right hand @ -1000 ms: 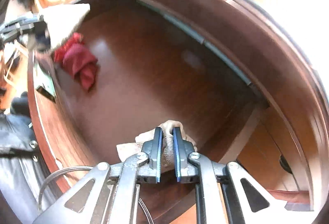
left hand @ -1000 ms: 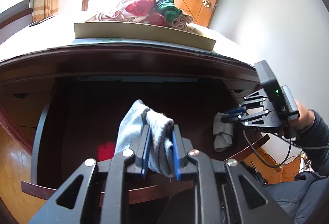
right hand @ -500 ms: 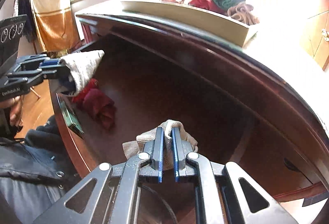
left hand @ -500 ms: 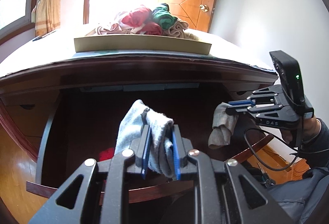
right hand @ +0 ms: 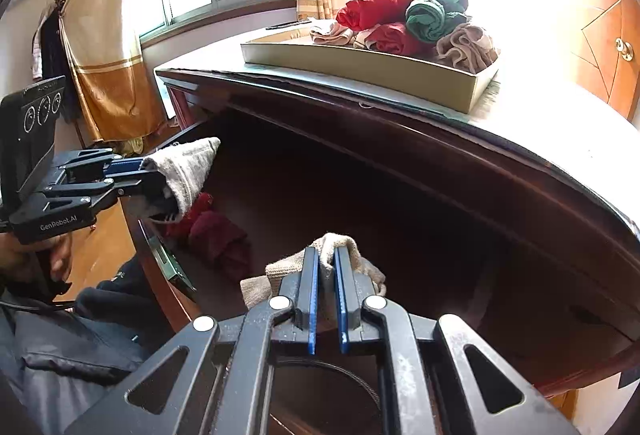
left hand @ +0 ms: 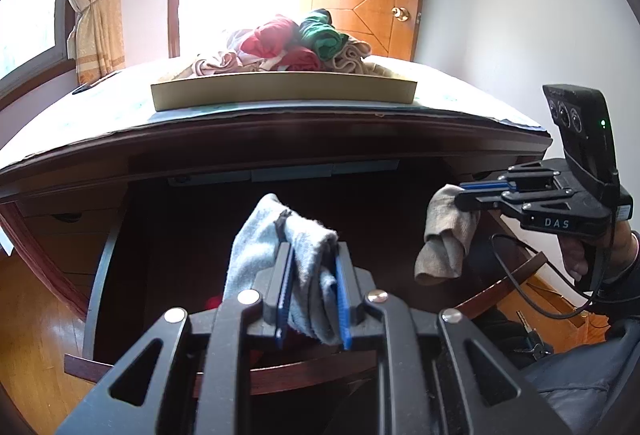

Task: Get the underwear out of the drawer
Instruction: 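Lift the grey sock with the left tool while the right tool lifts the beige sock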

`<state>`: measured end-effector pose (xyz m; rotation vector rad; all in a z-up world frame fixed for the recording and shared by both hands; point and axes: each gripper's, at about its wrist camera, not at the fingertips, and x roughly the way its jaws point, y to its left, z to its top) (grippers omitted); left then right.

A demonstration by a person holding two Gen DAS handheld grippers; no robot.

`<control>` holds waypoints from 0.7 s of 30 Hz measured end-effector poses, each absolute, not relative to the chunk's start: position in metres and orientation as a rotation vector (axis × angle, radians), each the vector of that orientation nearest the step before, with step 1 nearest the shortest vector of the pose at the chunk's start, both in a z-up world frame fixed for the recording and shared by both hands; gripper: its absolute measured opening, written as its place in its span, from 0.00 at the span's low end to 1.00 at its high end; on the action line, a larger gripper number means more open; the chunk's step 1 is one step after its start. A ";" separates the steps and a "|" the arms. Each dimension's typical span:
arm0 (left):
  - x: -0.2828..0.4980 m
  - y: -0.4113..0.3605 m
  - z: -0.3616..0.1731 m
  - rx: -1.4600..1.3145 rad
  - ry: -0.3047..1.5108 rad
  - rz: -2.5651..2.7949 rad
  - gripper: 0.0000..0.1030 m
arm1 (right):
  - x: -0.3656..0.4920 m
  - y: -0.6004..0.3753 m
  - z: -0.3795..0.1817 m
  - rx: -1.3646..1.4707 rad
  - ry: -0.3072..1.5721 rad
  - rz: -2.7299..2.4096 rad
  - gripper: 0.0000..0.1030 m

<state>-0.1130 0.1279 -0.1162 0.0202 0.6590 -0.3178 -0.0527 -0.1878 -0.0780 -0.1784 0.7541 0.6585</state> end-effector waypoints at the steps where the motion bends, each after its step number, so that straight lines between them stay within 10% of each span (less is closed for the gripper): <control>1: -0.114 0.128 -0.116 0.024 0.657 -0.314 0.17 | -0.053 -0.188 -0.078 -0.174 0.752 0.661 0.08; 21: -0.118 0.123 -0.113 0.060 0.630 -0.293 0.17 | -0.065 -0.187 -0.067 -0.107 0.691 0.709 0.08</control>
